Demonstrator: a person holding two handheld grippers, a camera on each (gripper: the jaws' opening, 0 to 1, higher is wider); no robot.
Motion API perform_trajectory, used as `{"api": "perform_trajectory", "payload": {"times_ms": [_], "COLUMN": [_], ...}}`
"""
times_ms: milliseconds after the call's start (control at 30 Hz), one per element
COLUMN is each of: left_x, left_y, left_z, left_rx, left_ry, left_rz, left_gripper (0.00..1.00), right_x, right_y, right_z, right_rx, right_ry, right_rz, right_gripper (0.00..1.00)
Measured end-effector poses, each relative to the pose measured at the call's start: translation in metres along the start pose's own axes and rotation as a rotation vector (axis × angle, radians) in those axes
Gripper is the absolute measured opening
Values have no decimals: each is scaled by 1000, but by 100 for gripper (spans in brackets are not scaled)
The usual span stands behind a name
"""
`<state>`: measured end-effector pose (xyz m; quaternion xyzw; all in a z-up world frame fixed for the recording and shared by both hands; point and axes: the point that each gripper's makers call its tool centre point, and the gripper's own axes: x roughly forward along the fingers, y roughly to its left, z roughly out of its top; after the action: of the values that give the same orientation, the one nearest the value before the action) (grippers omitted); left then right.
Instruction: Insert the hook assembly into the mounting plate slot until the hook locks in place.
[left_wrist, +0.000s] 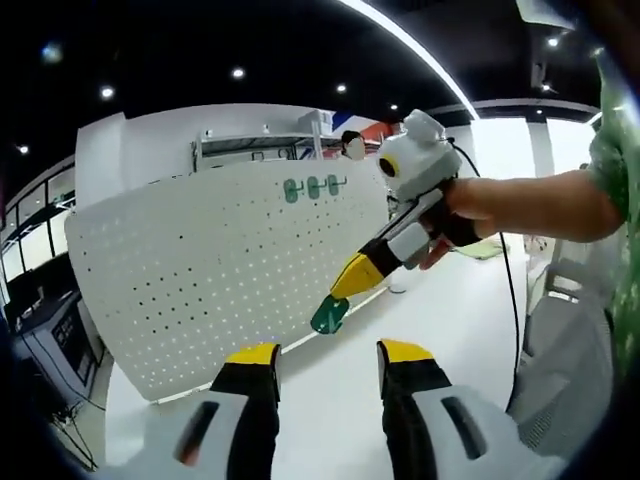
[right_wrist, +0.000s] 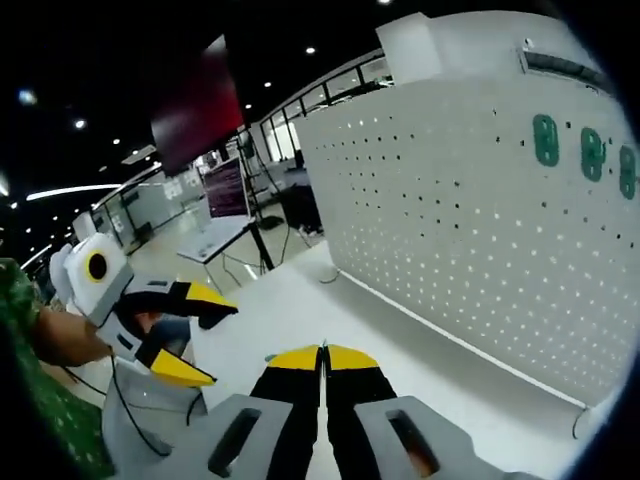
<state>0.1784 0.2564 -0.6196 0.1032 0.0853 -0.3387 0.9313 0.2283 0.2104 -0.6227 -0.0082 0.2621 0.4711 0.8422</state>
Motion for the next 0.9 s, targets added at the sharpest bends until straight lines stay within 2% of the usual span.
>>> {"api": "perform_trajectory", "payload": {"times_ms": [233,367,500,733,900], "left_x": [1,4,8,17,25], "left_y": [1,0,-1,-6,-9], "left_z": [33,46,56,67,70], "left_rx": [71,118,163,198,233], "left_ry": [-44,-57,-65,-79,-73], "left_rz": [-13,-21,-27,-54,-82], "left_gripper": [39,38,37,35,32], "right_x": [-14,-24,-32,-35,-35], "right_y": [8,12,16,17,14], "right_z": [24,38,48,46,45], "right_rx": [-62,-56,-7,22,53], "right_ry": [13,13,18,40,47], "right_rz": [5,25,63,82,86], "right_gripper": [0,0,0,0,0]}}
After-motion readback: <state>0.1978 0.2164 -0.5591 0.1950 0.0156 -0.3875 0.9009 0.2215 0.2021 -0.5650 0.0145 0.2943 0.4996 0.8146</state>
